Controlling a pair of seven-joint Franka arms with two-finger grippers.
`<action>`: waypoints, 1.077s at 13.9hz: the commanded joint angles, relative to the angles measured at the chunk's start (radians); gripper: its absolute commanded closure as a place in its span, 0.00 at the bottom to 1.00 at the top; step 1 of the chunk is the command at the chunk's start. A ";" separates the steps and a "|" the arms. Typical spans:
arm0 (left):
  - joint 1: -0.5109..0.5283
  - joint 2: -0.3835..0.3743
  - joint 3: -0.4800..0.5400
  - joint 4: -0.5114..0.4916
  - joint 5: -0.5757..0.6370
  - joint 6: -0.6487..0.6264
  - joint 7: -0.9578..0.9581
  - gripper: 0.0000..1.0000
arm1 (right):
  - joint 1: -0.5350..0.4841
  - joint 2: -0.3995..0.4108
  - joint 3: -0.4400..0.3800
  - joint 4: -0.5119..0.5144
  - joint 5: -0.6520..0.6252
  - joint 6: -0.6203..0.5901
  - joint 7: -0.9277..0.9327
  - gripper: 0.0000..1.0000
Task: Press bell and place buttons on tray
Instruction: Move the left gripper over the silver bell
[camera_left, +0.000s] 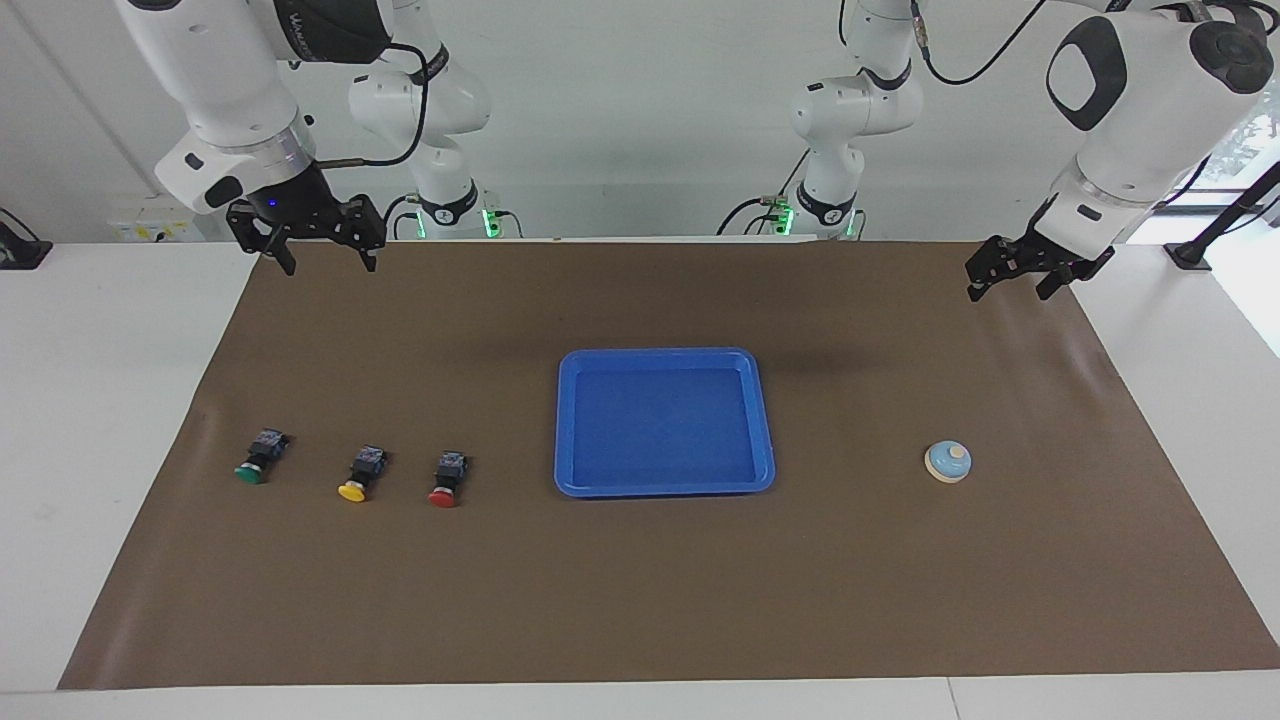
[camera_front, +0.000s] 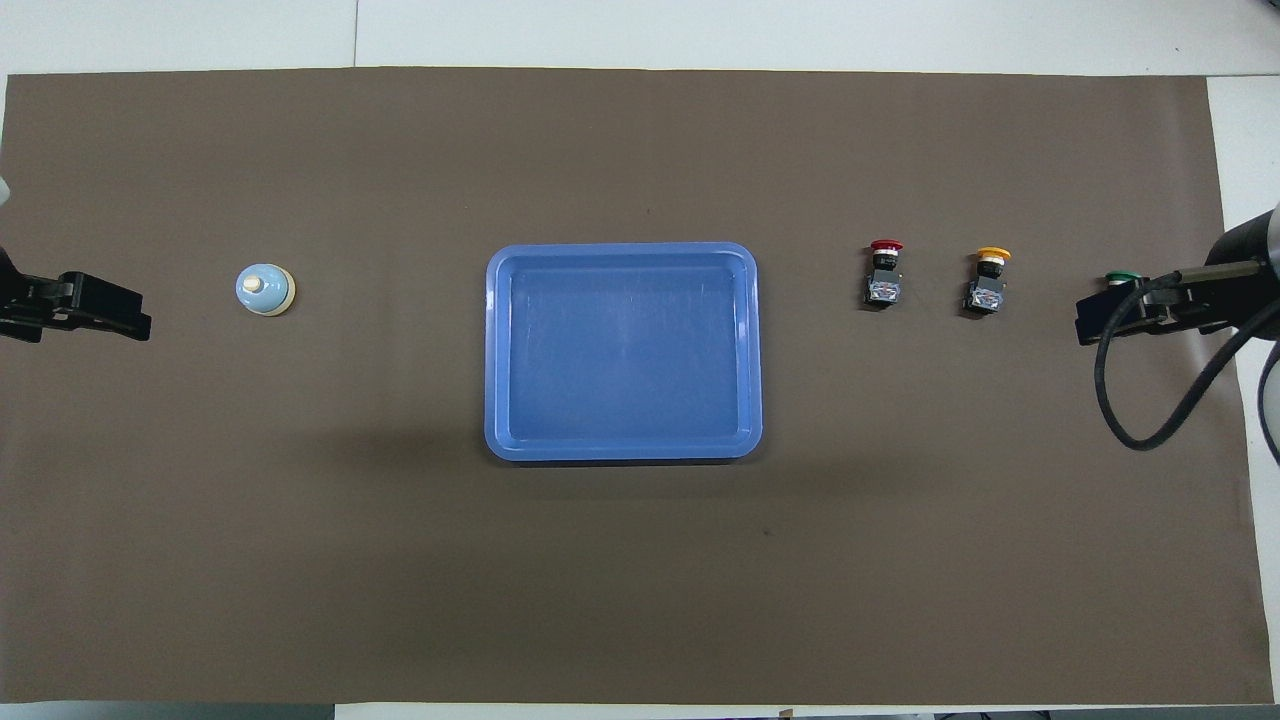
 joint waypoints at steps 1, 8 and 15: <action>0.004 -0.012 0.004 -0.004 -0.003 0.032 0.001 0.00 | -0.014 -0.019 0.009 -0.020 -0.010 0.003 -0.023 0.00; -0.037 -0.012 -0.005 -0.010 -0.003 0.065 0.001 0.00 | -0.014 -0.019 0.009 -0.020 -0.010 0.003 -0.023 0.00; -0.060 0.057 -0.004 -0.162 -0.003 0.357 -0.021 1.00 | -0.014 -0.019 0.009 -0.020 -0.010 0.003 -0.023 0.00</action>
